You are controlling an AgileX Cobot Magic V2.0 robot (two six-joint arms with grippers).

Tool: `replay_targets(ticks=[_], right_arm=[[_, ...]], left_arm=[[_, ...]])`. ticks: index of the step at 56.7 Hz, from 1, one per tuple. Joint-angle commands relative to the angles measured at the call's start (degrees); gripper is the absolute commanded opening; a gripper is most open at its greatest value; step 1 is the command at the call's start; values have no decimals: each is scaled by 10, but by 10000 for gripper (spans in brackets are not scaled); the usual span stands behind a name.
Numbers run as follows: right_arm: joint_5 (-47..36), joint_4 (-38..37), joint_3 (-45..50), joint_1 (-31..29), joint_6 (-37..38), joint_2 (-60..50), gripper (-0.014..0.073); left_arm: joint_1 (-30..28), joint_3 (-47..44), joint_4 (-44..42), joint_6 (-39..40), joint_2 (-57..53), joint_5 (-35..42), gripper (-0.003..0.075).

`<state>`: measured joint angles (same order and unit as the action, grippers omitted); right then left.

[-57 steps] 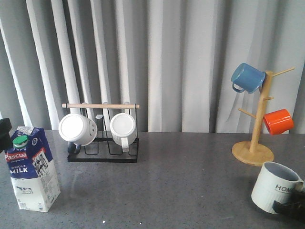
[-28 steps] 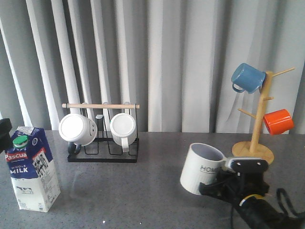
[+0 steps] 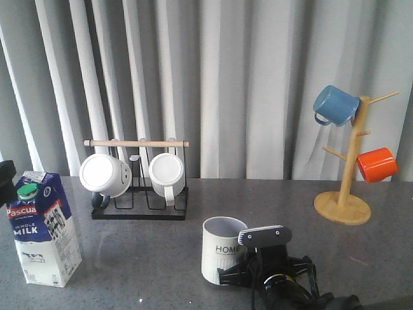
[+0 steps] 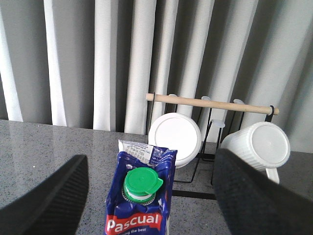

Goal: Place milk next to cup
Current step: 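Slide the white mug with the right gripper toward the table center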

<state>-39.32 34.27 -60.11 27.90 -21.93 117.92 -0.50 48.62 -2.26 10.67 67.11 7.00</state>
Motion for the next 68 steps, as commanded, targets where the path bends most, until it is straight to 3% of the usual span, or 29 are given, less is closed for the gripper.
replay_targets(ticks=[1, 18, 49, 68], right_arm=[[-47, -15, -17, 0, -23, -27, -4], [-51, -37, -17, -1, -31, -26, 14], [-23, -40, -17, -2, -31, -33, 206], [-35, -84, 26, -2, -12, -64, 233]], left_arm=[[0, 20, 1, 6, -11, 42, 502], [0, 20, 1, 6, -11, 42, 502], [0, 20, 1, 6, -11, 42, 502], [0, 20, 1, 6, -11, 42, 502]])
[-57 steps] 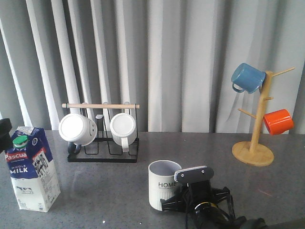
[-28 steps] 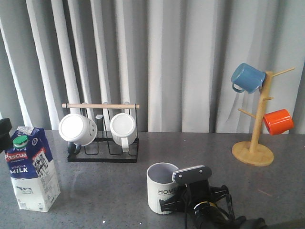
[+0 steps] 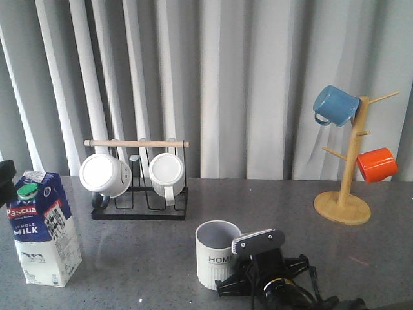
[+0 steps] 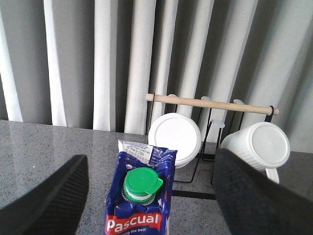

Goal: Place milk next to cup
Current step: 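Slide the white mug with the right gripper toward the table center, then open the right gripper and withdraw it from the mug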

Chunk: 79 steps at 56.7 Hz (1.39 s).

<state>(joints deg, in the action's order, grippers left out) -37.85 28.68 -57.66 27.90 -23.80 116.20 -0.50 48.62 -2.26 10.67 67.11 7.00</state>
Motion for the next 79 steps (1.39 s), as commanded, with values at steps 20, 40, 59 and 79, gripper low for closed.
replay_targets(ticks=[20, 40, 59, 79], right_arm=[[-64, -55, 65, -2, 72, -111, 240], [-57, -110, 139, -13, 68, -213, 245], [77, -230, 139, -111, 71, -393, 244], [257, -367, 137, -225, 248, -579, 218]], left_arm=[[0, 20, 1, 6, -11, 42, 502], [0, 20, 1, 6, -11, 42, 502], [0, 20, 1, 6, -11, 42, 502], [0, 20, 1, 6, -11, 42, 502]])
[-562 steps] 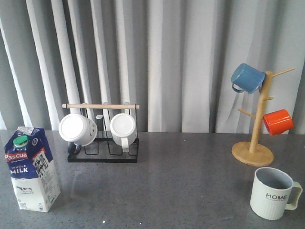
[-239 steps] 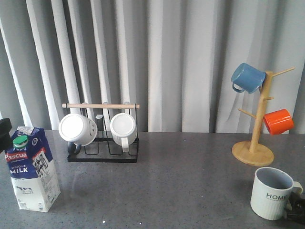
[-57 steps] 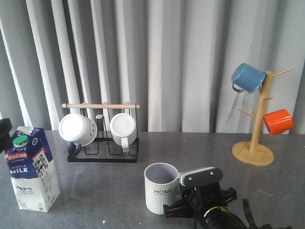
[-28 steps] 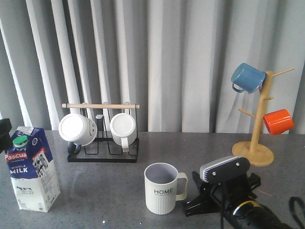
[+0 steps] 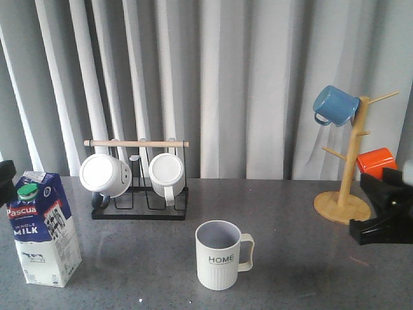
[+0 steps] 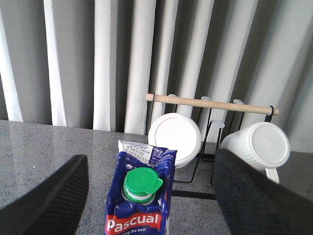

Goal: Place milk next to cup
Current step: 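Open the right gripper and withdraw it from the mug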

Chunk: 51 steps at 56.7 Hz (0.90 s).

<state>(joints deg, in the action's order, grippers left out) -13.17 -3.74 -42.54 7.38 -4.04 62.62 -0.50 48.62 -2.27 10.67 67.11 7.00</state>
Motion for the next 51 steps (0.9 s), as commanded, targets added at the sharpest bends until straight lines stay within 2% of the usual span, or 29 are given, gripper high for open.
replay_targets(ticks=[1, 9, 51], right_arm=[[18, -49, -14, -23, 55, -52, 198], [65, -68, -14, -30, 63, -93, -15], [68, -68, -14, -30, 78, -102, -8]], left_arm=[[0, 20, 1, 6, -11, 42, 502], [0, 20, 1, 6, -11, 42, 502], [0, 20, 1, 6, -11, 42, 502]])
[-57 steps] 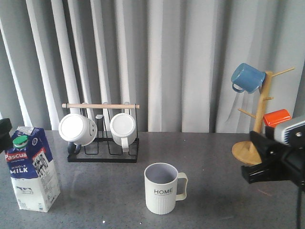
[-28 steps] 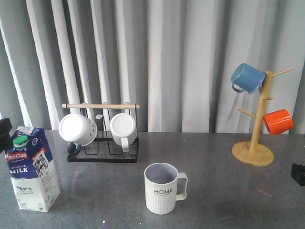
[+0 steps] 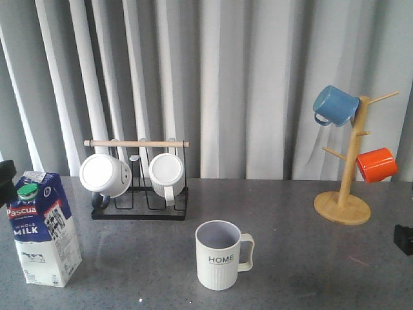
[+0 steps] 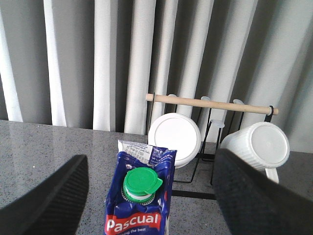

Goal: Place milk next to cup
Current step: 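Open the right gripper and withdraw it from the mug, then lift the milk carton with the left gripper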

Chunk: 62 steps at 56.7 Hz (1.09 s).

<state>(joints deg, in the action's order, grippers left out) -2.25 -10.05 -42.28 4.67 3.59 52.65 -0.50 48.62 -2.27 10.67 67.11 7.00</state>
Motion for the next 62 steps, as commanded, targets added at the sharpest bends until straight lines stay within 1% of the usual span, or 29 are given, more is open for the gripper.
replay_targets(ticks=[1, 10, 18, 21, 25, 30, 34, 42, 46, 62], right_arm=[[-41, -5, -17, -3, 1, -3, -8], [-41, -5, -17, -3, 1, -3, -8], [-41, -5, -17, -3, 1, -3, -8], [-41, -5, -17, -3, 1, -3, -8], [-41, -5, -17, -3, 1, -3, -8], [-41, -5, -17, -3, 1, -3, -8], [-41, -5, -17, -3, 1, -3, -8], [-41, -5, -17, -3, 1, -3, -8], [-41, -5, -17, -3, 1, -3, -8], [-41, -5, -17, -3, 0, -3, -8]], left_arm=[[0, 20, 1, 6, -11, 42, 502], [0, 20, 1, 6, -11, 54, 502], [0, 33, 1, -16, 4, 109, 503], [0, 53, 1, -19, 18, 113, 503], [0, 87, 1, -19, 38, 90, 503], [0, 137, 1, -22, 73, 35, 503], [0, 172, 1, -22, 103, 6, 503], [0, 205, 7, -17, 151, -37, 503], [0, 204, 15, -5, 171, -38, 503], [1, 204, 16, -6, 218, -44, 503]])
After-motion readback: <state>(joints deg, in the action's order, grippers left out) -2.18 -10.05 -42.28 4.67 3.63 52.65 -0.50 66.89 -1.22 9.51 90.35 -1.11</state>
